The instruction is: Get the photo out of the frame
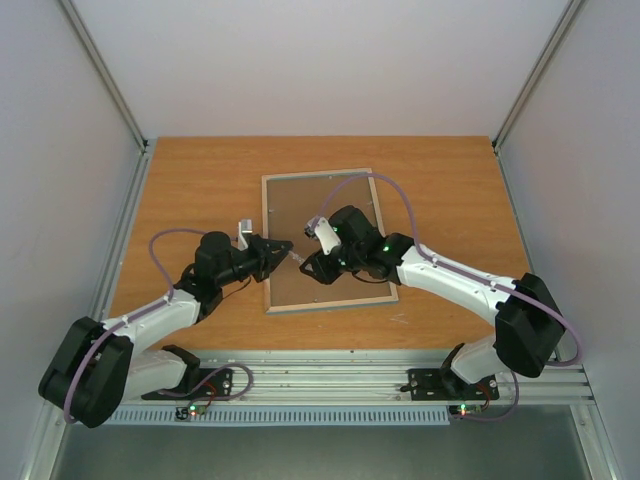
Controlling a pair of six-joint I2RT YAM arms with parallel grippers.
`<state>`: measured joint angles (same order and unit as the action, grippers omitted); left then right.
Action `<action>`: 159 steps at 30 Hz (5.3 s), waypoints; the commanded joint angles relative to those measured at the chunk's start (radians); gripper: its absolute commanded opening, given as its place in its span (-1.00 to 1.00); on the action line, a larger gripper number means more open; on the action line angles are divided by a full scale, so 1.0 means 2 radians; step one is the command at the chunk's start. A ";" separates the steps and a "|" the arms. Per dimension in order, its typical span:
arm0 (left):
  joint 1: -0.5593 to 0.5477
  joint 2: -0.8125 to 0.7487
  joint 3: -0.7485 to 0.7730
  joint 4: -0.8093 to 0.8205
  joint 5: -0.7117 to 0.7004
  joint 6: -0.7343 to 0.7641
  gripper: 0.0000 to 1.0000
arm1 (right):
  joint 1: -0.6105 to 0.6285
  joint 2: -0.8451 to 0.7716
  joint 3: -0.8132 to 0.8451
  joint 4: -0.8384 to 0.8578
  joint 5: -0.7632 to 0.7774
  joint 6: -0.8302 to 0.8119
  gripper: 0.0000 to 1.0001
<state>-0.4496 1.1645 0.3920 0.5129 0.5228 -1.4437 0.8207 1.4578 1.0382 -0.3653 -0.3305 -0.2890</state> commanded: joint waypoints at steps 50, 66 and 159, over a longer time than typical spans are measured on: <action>0.115 0.131 0.069 -0.296 -0.016 0.328 0.12 | 0.006 0.255 0.236 -0.193 0.072 -0.124 -0.98; 0.115 0.165 0.067 -0.286 -0.011 0.343 -0.50 | 0.006 0.304 0.272 -0.227 0.038 -0.136 -0.98; 0.012 0.267 0.286 -0.467 -0.183 0.449 -0.74 | -0.056 0.098 0.052 -0.108 0.067 -0.060 -0.98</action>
<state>-0.3973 1.7527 0.9928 -0.3878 0.1242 -0.5598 0.7242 1.6573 1.1065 -0.5987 -0.2131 -0.4286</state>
